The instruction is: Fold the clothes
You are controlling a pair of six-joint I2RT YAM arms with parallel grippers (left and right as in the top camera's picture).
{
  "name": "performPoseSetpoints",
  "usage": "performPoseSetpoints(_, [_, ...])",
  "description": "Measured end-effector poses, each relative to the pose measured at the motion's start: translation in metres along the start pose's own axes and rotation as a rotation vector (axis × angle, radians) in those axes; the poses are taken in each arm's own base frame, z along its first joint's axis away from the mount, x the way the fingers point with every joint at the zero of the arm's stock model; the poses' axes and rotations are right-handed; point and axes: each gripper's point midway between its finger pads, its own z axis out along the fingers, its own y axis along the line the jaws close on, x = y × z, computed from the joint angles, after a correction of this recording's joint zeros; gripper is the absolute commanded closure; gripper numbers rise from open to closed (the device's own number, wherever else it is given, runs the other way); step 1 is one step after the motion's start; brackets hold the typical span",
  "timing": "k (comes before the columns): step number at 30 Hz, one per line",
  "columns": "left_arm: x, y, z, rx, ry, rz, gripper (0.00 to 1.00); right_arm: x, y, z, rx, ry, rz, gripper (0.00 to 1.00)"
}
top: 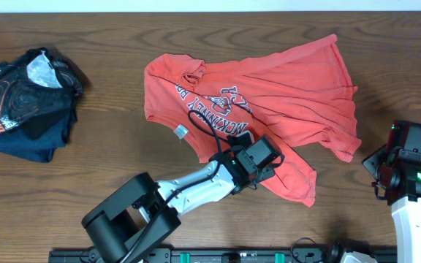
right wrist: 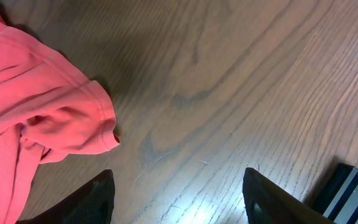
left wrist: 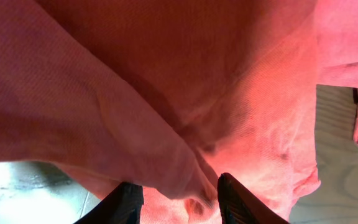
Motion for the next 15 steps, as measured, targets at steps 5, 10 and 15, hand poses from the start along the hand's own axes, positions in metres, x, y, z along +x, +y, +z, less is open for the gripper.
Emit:
performPoseSetpoints(5, [-0.0001,-0.0002,0.0017,0.001,0.0,0.0,0.59,0.0,-0.0001,0.0,0.0,0.0,0.0,0.36])
performPoseSetpoints(10, [-0.0002,-0.0002,0.0017,0.002,-0.001,-0.006,0.73,0.0,-0.0001,0.0,0.0,0.0,0.0,0.36])
performPoseSetpoints(15, [-0.0008,-0.0001,0.0017,0.001,-0.004,-0.007,0.94,-0.0001,0.0,0.0,0.0,-0.001,0.0,0.36])
